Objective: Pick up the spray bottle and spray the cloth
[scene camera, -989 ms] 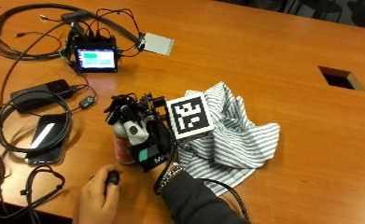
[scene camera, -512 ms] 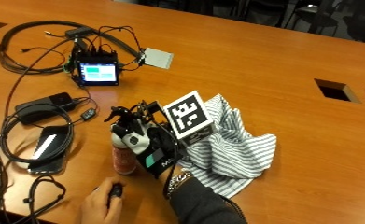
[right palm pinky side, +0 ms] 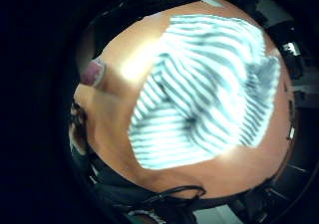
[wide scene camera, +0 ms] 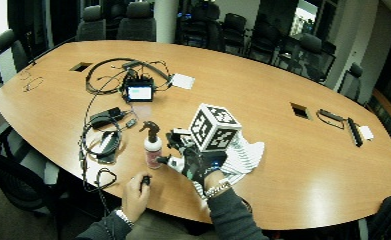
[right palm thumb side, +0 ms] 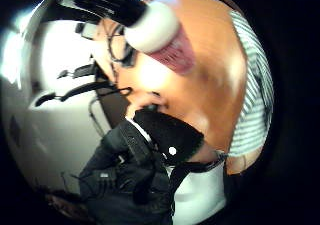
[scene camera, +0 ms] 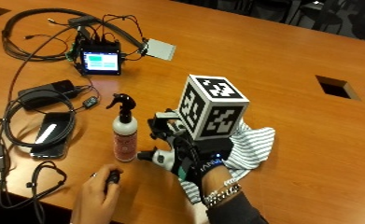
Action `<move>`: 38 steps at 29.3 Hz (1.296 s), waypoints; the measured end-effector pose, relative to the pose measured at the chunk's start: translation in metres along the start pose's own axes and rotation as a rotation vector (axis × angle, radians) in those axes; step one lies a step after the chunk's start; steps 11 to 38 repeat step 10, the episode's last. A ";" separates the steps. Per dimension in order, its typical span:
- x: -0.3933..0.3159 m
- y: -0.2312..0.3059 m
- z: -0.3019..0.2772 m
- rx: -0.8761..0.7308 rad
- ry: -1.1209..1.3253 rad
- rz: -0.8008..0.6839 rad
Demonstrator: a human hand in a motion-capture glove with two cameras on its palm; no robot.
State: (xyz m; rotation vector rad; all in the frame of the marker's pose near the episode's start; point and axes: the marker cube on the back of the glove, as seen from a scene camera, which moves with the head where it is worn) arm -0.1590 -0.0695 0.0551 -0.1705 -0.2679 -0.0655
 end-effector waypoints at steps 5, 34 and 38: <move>0.010 0.039 0.010 -0.015 0.080 0.037; 0.014 0.058 0.015 -0.021 0.081 0.043; 0.014 0.058 0.015 -0.021 0.081 0.043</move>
